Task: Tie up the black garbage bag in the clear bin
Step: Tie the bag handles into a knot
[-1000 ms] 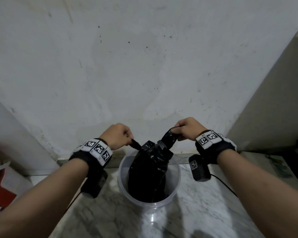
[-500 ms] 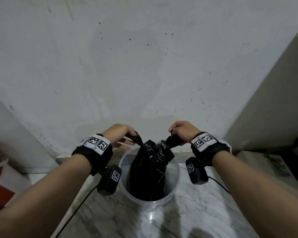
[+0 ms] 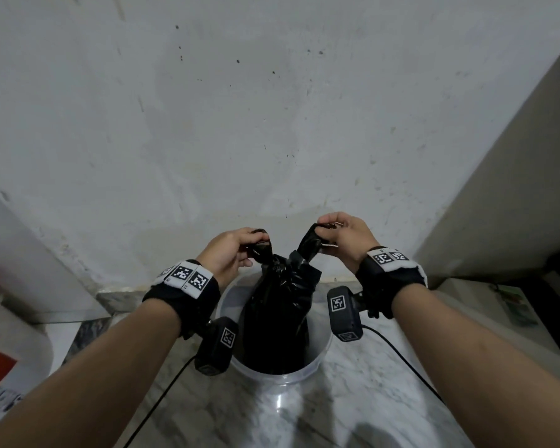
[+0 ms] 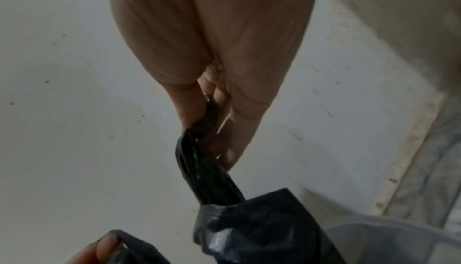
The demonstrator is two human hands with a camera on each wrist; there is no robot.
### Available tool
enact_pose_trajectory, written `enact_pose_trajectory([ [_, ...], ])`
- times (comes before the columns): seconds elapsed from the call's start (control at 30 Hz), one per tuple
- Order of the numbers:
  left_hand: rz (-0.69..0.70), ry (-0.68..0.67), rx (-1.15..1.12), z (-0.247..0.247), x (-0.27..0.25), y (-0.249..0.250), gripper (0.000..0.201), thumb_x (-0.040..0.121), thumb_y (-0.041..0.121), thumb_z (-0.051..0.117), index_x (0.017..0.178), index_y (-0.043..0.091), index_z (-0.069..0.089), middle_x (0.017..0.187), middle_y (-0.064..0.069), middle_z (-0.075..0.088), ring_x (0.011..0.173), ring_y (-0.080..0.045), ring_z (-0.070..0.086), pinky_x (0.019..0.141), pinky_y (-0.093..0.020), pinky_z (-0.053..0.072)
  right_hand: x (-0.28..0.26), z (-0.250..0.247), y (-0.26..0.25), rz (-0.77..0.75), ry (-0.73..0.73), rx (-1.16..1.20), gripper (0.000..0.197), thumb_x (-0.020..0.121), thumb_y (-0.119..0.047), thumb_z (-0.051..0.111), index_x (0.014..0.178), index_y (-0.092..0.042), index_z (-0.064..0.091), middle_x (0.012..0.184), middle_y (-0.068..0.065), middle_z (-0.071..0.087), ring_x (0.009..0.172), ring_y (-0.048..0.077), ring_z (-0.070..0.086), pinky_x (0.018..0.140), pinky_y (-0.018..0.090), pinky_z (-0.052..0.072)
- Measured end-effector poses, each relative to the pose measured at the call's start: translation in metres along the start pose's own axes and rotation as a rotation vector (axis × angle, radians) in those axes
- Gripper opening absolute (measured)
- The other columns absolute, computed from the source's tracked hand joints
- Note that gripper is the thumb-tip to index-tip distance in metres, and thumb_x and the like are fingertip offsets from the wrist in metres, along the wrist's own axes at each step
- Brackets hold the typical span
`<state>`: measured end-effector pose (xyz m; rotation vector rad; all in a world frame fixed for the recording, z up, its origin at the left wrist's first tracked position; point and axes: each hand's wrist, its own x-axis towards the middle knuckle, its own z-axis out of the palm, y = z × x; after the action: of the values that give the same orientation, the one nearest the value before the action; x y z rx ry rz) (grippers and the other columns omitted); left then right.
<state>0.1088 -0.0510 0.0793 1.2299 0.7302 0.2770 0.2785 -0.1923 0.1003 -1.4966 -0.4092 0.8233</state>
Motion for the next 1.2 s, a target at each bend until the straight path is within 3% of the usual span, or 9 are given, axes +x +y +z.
enact_pose_trajectory([
  [0.13,-0.004,0.029,-0.104,-0.006,-0.004,0.004,0.014,0.088,0.013,0.052,0.087,0.011,0.066,0.075,-0.001,0.058,0.063,-0.013,0.052,0.051,-0.02,0.04,-0.004,-0.004,0.001,0.1,0.0,0.073,0.02,0.083,0.005,0.059,0.09,-0.014,0.056,0.075,0.009,0.06,0.058,0.02,0.058,0.046,0.027,0.049],
  [0.27,-0.024,-0.032,-0.261,-0.001,-0.007,-0.005,0.026,0.082,0.011,0.062,0.106,0.002,0.066,0.06,0.002,0.036,0.058,-0.012,0.037,0.06,-0.023,0.042,-0.005,-0.002,0.007,0.123,-0.033,-0.248,0.016,0.077,-0.02,0.073,0.085,-0.017,0.059,0.072,0.006,0.061,0.057,0.019,0.054,0.044,0.024,0.039],
  [0.4,0.016,-0.08,-0.176,0.023,-0.008,-0.006,0.034,0.08,0.005,0.065,0.115,0.002,0.066,0.074,-0.001,0.063,0.07,-0.012,0.059,0.057,-0.02,0.049,-0.008,0.008,0.004,0.12,-0.166,-0.194,0.02,0.072,-0.002,0.075,0.089,-0.005,0.065,0.081,0.015,0.068,0.074,0.029,0.067,0.07,0.036,0.057],
  [0.53,0.082,-0.159,0.052,0.037,-0.005,-0.009,0.043,0.075,-0.004,0.069,0.117,0.007,0.068,0.105,-0.017,0.073,0.089,-0.02,0.069,0.07,-0.018,0.054,-0.006,0.013,-0.004,0.072,-0.214,-0.208,0.018,0.075,0.0,0.071,0.092,0.004,0.066,0.089,0.024,0.065,0.081,0.033,0.065,0.085,0.043,0.055],
  [0.77,0.161,0.061,0.223,0.042,0.006,-0.008,0.017,0.081,0.0,0.066,0.096,-0.003,0.073,0.062,-0.005,0.065,0.048,-0.009,0.06,0.05,-0.016,0.049,-0.005,0.007,-0.002,-0.069,-0.155,-0.307,0.015,0.078,-0.006,0.072,0.069,-0.005,0.06,0.071,0.016,0.06,0.069,0.031,0.062,0.079,0.046,0.055],
  [0.9,0.182,0.2,0.254,0.043,0.014,-0.01,0.011,0.081,0.007,0.065,0.084,0.011,0.074,0.057,-0.005,0.058,0.044,-0.012,0.048,0.048,-0.018,0.04,-0.004,0.007,0.001,-0.084,-0.135,-0.323,0.012,0.077,-0.008,0.073,0.075,-0.006,0.061,0.065,0.013,0.059,0.06,0.026,0.059,0.071,0.045,0.055],
  [1.0,0.145,0.226,0.25,0.038,0.015,-0.014,0.01,0.082,0.004,0.063,0.086,0.008,0.071,0.06,-0.008,0.057,0.039,-0.01,0.046,0.042,-0.017,0.037,-0.005,0.0,0.003,-0.013,-0.218,-0.571,0.015,0.076,-0.005,0.071,0.08,-0.012,0.058,0.066,0.007,0.06,0.055,0.02,0.058,0.068,0.039,0.054],
  [1.13,0.131,0.199,0.279,0.037,0.012,-0.013,0.01,0.082,0.006,0.064,0.089,0.004,0.071,0.064,-0.012,0.056,0.04,-0.013,0.044,0.039,-0.017,0.035,-0.021,0.001,0.002,-0.43,-0.277,-0.995,0.03,0.081,-0.006,0.055,0.102,-0.022,0.039,0.077,0.006,0.061,0.06,0.02,0.054,0.059,0.032,0.045],
  [1.2,0.135,0.201,0.305,0.036,0.014,-0.01,0.011,0.081,0.008,0.064,0.088,0.006,0.072,0.06,-0.012,0.054,0.041,-0.015,0.043,0.04,-0.018,0.034,-0.025,0.003,-0.001,-0.657,-0.349,-1.172,0.034,0.078,0.002,0.047,0.1,-0.022,0.041,0.099,0.003,0.057,0.071,0.025,0.053,0.062,0.034,0.045],
])
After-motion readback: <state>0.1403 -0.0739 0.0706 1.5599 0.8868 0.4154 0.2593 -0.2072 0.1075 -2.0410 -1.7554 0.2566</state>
